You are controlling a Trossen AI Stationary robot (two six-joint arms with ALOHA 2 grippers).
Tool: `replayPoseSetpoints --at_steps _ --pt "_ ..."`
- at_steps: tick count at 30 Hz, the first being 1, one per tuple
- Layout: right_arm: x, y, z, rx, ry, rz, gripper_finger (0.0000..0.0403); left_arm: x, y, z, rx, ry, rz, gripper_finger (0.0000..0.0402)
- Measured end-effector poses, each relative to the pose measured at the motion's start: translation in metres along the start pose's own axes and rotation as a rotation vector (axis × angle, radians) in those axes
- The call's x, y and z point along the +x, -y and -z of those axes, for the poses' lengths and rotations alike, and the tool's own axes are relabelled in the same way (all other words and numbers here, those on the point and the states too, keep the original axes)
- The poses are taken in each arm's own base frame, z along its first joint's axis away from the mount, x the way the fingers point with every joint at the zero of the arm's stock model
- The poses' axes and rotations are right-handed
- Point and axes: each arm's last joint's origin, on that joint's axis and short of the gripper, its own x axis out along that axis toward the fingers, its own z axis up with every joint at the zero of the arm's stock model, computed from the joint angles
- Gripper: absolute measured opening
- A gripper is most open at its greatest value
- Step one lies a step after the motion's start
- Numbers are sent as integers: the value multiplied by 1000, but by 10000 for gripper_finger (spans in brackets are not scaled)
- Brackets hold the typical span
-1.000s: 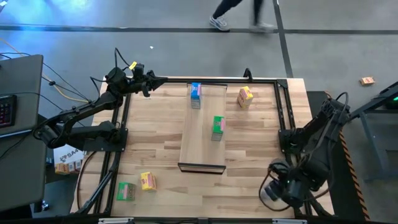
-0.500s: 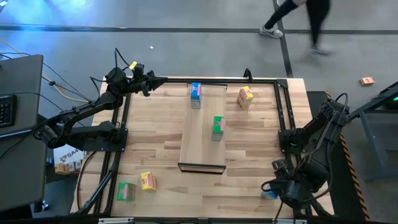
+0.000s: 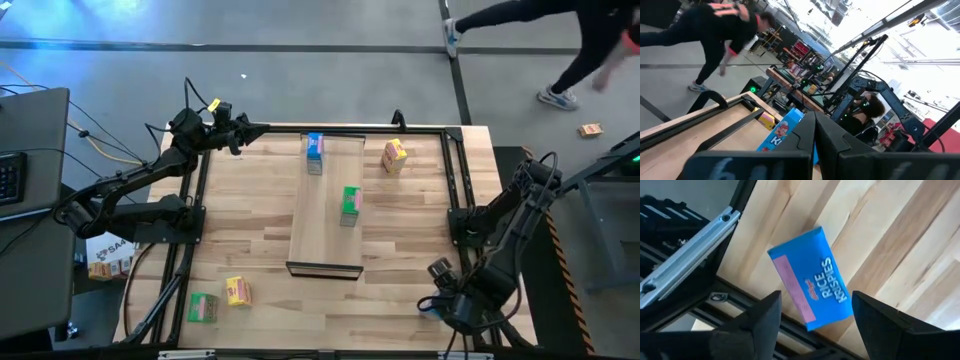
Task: Stack cereal on shelf
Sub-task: Put the blue cereal box on the shelf aligned with the other blue cereal box
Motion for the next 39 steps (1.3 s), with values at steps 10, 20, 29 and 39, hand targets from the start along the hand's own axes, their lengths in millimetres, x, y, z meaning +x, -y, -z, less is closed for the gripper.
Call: replayPoseSetpoints --at_steps 10,20,29,39 --pt "2 0 -2 -38 23 2 225 0 -1 0 -3 12 -22 0" --pt "2 -5 -5 -66 60 -41 225 0 -1 0 -3 13 -24 0" --pt "2 -4 -3 22 50 -14 226 0 -1 0 -3 13 -24 0" --pt "2 -2 -2 14 57 33 255 0 -1 0 -3 13 -24 0"
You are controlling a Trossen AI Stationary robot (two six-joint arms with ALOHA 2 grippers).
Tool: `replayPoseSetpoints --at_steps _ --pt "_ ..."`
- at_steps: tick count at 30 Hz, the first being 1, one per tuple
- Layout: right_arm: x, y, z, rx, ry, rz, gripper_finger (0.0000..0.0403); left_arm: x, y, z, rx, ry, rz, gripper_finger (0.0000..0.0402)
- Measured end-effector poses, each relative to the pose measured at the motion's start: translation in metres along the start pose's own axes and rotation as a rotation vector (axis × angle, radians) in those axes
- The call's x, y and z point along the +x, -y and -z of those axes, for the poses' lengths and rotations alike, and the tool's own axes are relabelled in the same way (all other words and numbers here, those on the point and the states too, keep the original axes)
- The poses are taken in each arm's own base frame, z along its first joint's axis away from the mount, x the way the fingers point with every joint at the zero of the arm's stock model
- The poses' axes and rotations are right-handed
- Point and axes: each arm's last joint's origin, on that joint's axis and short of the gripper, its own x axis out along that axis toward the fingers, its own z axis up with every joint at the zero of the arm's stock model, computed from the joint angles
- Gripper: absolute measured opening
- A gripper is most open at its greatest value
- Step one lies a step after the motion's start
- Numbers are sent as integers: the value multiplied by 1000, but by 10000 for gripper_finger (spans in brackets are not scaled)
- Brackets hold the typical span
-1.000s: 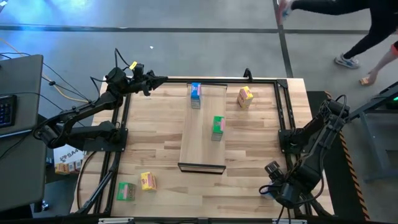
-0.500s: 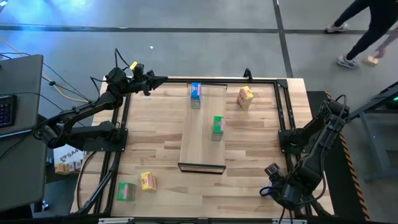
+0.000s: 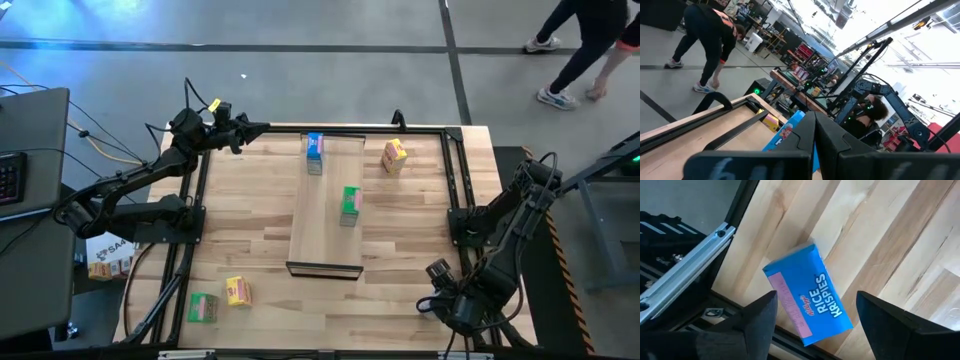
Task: Stack cereal on shelf
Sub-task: Put the blue cereal box on the shelf aligned with the other blue cereal box
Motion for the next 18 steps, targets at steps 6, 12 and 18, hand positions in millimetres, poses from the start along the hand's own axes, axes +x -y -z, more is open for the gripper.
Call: replayPoseSetpoints --at_steps 6,12,18 --pt "8 -2 -3 -30 -37 -9 262 0 0 0 0 0 0 0" --pt "18 -4 -6 -123 -76 -3 262 0 0 0 0 0 0 0" --pt "28 -6 -10 -129 -100 7 262 0 0 0 0 0 0 0"
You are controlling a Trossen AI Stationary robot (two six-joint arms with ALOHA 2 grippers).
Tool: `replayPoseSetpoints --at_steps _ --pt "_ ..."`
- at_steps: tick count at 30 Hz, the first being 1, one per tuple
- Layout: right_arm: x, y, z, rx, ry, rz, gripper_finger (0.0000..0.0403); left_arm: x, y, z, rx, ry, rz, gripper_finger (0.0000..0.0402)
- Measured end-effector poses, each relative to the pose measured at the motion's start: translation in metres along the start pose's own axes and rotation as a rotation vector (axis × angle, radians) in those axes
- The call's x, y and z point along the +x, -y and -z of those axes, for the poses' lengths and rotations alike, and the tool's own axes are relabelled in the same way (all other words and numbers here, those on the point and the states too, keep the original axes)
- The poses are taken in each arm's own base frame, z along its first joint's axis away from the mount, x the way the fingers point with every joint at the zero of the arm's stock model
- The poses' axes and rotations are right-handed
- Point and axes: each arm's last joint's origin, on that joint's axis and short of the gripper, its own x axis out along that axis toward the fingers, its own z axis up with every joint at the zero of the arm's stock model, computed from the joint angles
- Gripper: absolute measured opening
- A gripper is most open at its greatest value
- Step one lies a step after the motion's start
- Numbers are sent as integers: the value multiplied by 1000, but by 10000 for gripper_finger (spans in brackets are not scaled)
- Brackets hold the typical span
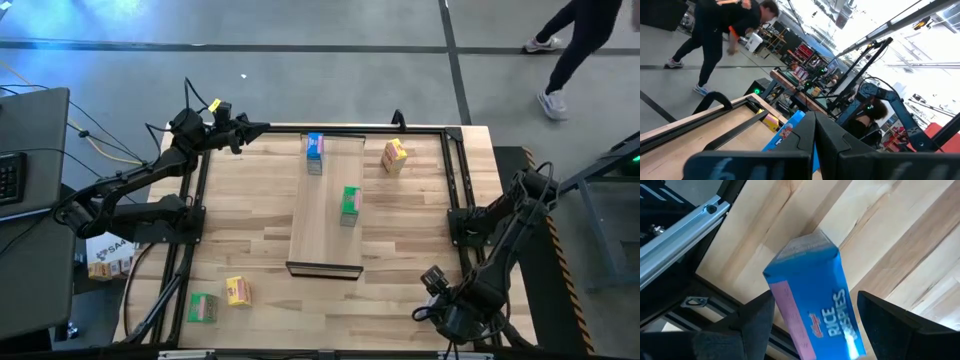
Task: Stack cereal on shelf
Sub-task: Put the blue cereal box on the shelf aligned with the other blue cereal box
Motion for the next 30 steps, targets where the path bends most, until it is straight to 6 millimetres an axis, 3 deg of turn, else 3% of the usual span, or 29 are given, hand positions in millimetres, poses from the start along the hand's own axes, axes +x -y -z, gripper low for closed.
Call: replayPoseSetpoints --at_steps 16,30 --pt "10 -3 -8 -1 11 -9 255 0 0 0 0 0 0 0" --pt "3 0 -6 47 -1 -3 148 0 -2 2 1 -17 -15 0"
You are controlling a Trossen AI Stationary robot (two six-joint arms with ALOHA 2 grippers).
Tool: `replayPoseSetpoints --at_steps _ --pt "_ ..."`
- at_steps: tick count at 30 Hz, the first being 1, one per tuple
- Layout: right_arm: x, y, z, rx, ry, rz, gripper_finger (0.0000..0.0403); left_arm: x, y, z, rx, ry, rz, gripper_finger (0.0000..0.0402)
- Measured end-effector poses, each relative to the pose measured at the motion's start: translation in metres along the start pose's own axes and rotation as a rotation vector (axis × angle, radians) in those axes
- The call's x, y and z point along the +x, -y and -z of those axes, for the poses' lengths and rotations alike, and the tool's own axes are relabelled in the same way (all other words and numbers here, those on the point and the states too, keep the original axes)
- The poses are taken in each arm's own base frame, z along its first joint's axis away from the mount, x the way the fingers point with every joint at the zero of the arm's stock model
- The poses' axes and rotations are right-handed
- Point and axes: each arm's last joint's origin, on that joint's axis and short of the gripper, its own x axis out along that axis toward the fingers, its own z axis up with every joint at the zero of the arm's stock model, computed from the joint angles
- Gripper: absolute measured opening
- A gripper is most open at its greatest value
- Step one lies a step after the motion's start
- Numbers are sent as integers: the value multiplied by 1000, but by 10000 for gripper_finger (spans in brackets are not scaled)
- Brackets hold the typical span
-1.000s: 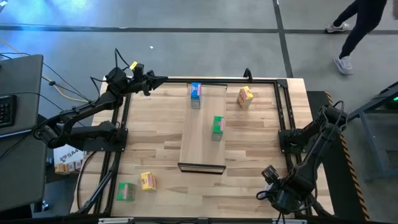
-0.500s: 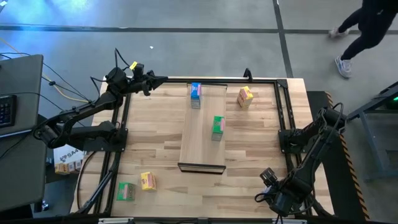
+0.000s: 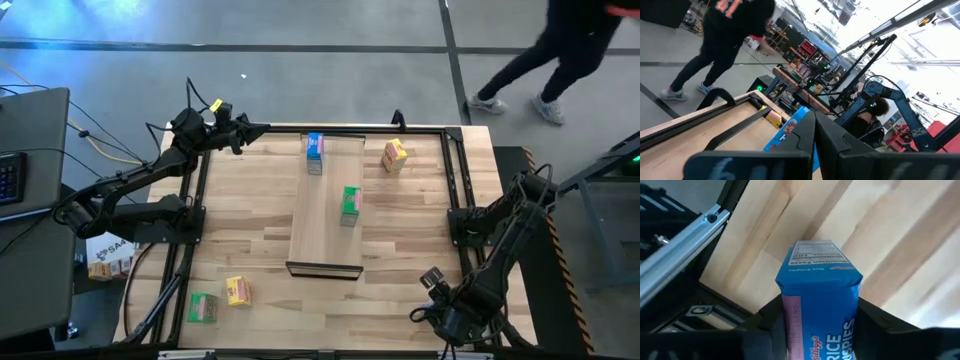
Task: Stack cereal on shelf
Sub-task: Put the blue cereal box on the shelf aligned with the other blue cereal box
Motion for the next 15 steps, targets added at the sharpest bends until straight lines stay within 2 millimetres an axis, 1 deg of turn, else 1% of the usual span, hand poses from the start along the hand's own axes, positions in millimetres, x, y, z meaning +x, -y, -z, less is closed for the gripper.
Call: replayPoseSetpoints --at_steps 3,6,8,11,13,15 --pt "-18 6 3 74 2 1 142 0 0 0 1 0 0 0" --pt "-45 15 11 171 13 -1 140 0 0 0 9 0 0 0" --pt "-67 24 18 236 24 -3 140 0 0 0 10 0 0 0" --pt "-105 44 31 363 64 12 140 0 0 0 10 0 0 0" --pt "-133 61 41 471 145 78 140 0 0 0 10 0 0 0" --pt "-159 78 50 558 272 165 140 0 0 0 10 1 0 0"
